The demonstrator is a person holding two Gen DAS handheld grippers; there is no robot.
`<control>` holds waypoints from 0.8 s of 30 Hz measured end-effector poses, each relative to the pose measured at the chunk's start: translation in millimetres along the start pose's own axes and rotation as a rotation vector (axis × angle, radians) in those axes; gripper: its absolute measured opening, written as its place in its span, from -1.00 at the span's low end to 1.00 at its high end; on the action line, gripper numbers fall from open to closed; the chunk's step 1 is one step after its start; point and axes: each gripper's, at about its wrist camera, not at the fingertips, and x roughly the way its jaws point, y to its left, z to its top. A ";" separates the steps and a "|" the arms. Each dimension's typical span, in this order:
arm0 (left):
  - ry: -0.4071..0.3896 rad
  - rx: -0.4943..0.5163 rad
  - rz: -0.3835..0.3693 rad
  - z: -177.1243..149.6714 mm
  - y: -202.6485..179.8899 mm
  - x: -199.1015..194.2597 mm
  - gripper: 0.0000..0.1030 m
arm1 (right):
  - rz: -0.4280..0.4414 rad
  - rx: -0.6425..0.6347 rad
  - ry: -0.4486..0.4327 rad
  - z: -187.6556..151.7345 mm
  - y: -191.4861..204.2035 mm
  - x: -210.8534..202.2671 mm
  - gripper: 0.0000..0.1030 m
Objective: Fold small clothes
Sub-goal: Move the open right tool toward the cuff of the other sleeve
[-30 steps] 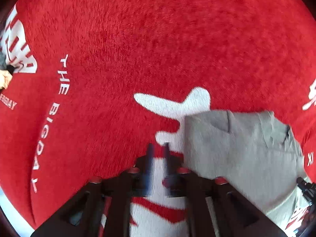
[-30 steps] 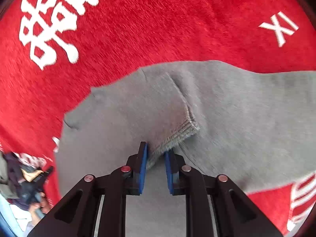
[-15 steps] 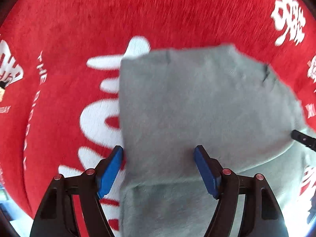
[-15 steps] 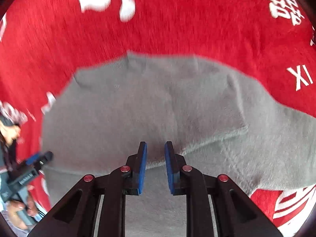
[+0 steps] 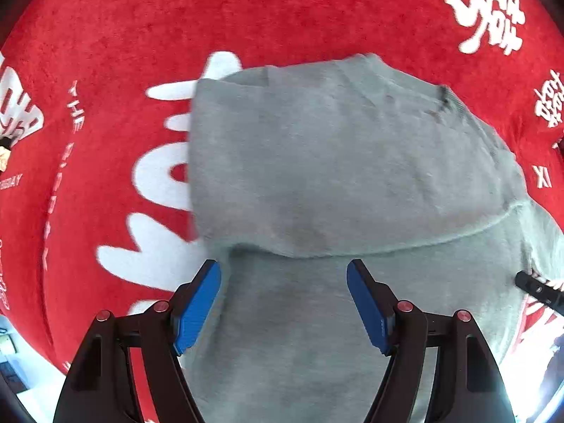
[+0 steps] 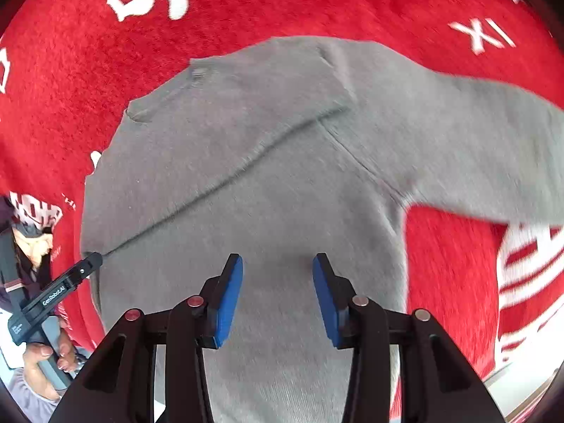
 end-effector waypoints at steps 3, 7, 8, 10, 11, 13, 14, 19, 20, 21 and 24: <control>0.019 -0.002 -0.041 -5.0 -13.0 -5.2 0.44 | 0.009 0.035 0.008 -6.6 -13.3 -9.1 -0.10; 0.020 0.024 -0.065 -4.8 -33.9 -5.1 0.44 | 0.024 0.082 0.006 -12.4 -24.9 -13.1 -0.09; 0.021 0.031 -0.073 -4.7 -40.1 -4.9 0.44 | 0.031 0.095 0.004 -13.3 -29.1 -14.6 -0.09; 0.021 0.049 -0.083 -1.0 -51.4 -0.5 0.44 | 0.042 0.121 0.002 -14.2 -36.0 -16.0 -0.08; 0.020 0.060 -0.086 0.5 -60.6 0.3 0.44 | 0.048 0.134 0.001 -14.8 -40.6 -17.0 -0.07; 0.024 0.070 -0.091 5.6 -74.2 3.2 0.44 | 0.059 0.154 -0.002 -16.0 -49.0 -19.7 -0.07; 0.027 0.071 -0.093 9.1 -76.3 5.7 0.44 | 0.063 0.162 -0.003 -16.1 -52.4 -20.7 -0.07; 0.030 0.091 -0.120 16.2 -121.0 9.7 0.44 | 0.100 0.193 -0.017 -15.2 -69.2 -26.9 -0.07; 0.029 0.103 -0.124 17.1 -132.3 10.5 0.44 | 0.110 0.201 -0.021 -15.3 -74.2 -28.6 -0.07; 0.029 0.109 -0.125 16.0 -139.0 10.2 0.44 | 0.122 0.212 -0.028 -15.4 -81.2 -30.7 -0.07; 0.035 0.139 -0.130 17.7 -166.6 14.0 0.44 | 0.164 0.263 -0.065 -16.5 -105.6 -37.8 -0.05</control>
